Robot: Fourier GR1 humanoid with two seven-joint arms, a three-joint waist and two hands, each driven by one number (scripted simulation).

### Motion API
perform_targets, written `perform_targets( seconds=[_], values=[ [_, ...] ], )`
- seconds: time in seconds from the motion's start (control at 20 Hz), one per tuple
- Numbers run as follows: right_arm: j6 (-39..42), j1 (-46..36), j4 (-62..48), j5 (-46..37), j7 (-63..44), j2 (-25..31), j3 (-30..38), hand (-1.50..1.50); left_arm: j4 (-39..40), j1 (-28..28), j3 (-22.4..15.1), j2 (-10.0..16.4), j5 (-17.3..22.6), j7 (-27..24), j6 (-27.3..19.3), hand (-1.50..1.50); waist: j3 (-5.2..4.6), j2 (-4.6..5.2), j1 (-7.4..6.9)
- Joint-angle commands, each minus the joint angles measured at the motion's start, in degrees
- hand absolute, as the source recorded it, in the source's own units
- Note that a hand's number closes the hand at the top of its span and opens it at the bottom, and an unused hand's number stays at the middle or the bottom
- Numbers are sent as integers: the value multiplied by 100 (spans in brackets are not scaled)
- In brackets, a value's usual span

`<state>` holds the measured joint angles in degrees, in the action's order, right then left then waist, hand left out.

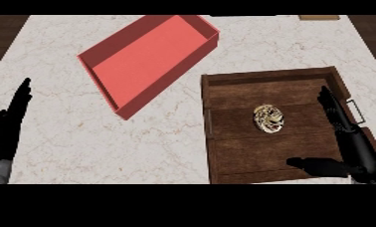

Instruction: Pick the cupcake from the tray and place it in the cardboard box

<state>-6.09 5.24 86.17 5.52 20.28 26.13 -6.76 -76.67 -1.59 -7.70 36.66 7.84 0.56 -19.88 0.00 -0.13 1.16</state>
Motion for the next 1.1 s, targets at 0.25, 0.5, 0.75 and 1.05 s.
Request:
perform_targets(
  seconds=[0.25, 0.5, 0.75, 1.05],
  values=[
    [266, 4, 221, -1289, -551, 1412, 35, -150, -85, -473, -122, -181, -329, 536, -59, 0, -6, 11, -96],
    [1221, -838, 413, -1463, -1996, 1875, -358, -150, -51, -411, -54, -241, -383, 333, -23, 0, -8, 16, -245],
    [2237, -1434, 534, -1535, -3017, 2167, -717, -150, 142, -381, -6, -344, -401, 100, 113, 0, -9, 22, -227],
    [2969, -2031, 563, -1527, -4011, 1497, -989, -150, 424, -658, 102, -512, -614, 260, 247, 0, -3, 20, -132]
  ],
)
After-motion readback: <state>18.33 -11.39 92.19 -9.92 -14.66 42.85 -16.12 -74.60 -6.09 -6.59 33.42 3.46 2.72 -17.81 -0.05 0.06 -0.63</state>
